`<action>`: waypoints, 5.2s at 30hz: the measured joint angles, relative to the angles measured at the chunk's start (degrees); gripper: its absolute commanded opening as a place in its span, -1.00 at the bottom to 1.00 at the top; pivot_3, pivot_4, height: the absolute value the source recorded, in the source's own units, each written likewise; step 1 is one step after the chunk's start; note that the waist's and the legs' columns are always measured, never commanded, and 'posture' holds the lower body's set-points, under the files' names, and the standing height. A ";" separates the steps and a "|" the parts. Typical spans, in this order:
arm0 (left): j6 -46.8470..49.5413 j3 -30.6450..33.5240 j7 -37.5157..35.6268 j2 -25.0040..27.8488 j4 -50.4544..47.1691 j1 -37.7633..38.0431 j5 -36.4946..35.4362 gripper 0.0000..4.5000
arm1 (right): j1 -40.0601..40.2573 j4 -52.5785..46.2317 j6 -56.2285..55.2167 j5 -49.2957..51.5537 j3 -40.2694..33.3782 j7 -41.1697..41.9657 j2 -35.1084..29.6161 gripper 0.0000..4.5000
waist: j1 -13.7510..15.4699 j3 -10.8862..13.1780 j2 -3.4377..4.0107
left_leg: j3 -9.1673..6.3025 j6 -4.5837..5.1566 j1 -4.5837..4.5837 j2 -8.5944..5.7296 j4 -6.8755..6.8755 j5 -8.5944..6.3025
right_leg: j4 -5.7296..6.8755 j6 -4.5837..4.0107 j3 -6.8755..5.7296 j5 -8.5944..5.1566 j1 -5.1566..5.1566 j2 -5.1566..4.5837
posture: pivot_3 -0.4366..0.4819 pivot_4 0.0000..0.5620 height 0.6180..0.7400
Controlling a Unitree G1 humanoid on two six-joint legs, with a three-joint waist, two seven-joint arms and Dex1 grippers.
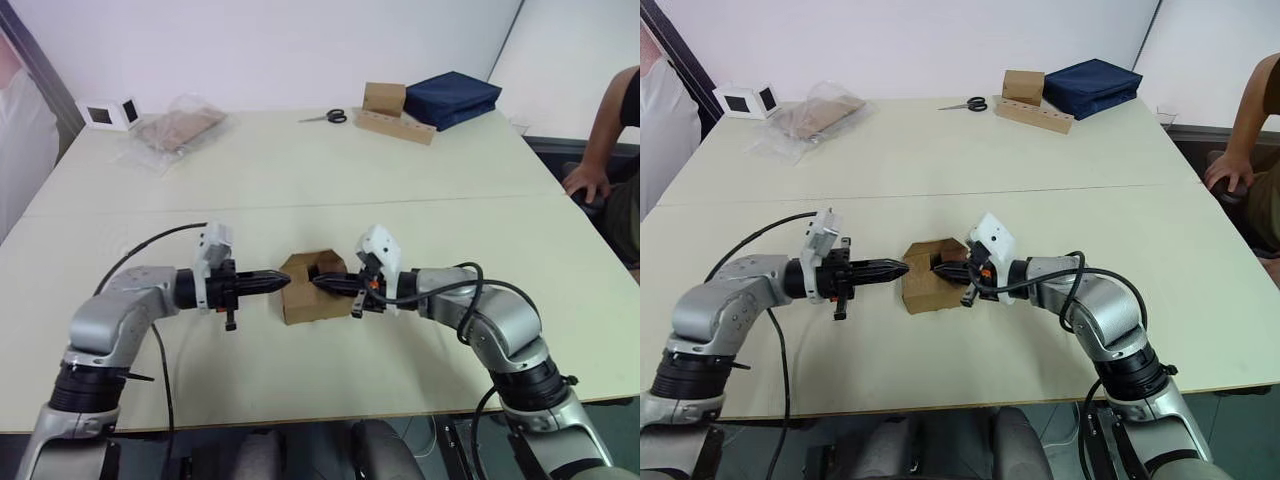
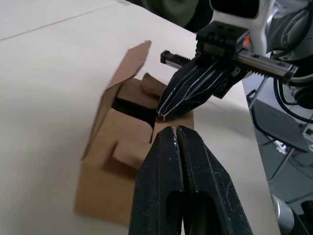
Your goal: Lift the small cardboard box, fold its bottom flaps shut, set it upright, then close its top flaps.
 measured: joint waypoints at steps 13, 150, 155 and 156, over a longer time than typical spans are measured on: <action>-7.11 -4.50 3.45 -1.02 -1.41 2.15 6.38 -0.99 | -1.61 -5.02 2.51 5.06 -6.64 1.35 -4.33 -1.00 | 0.07 0.00 0.00 | 0.02 0.00 0.01 -0.01 0.00 0.00 | -0.01 0.00 0.01 0.00 0.02 -0.01 | -0.05 -0.47 1.00; -17.31 -8.82 -0.86 -5.87 14.26 -10.18 13.27 -0.99 | -8.05 3.26 2.82 1.30 -4.12 3.71 -0.98 -1.00 | 0.02 0.02 -0.02 | -0.02 -0.02 -0.01 -0.02 -0.03 0.01 | -0.04 -0.03 -0.04 0.02 -0.01 0.00 | -0.05 -0.47 1.00; -16.24 -8.49 0.15 -5.86 13.00 -10.17 13.15 -0.99 | -8.33 6.68 1.22 -0.03 -2.15 3.65 -0.64 -1.00 | -0.01 0.02 -0.02 | -0.01 -0.02 -0.01 -0.02 -0.03 0.01 | -0.03 -0.03 -0.04 0.02 -0.02 0.00 | -0.05 -0.47 1.00; -15.75 -8.35 0.36 -5.84 12.50 -10.16 12.99 -0.99 | -8.39 6.94 1.12 -0.08 -2.08 3.73 -0.64 -1.00 | -0.02 0.02 -0.01 | -0.01 -0.02 -0.01 -0.02 -0.03 0.01 | -0.03 -0.03 -0.04 0.02 -0.02 0.00 | -0.05 -0.47 1.00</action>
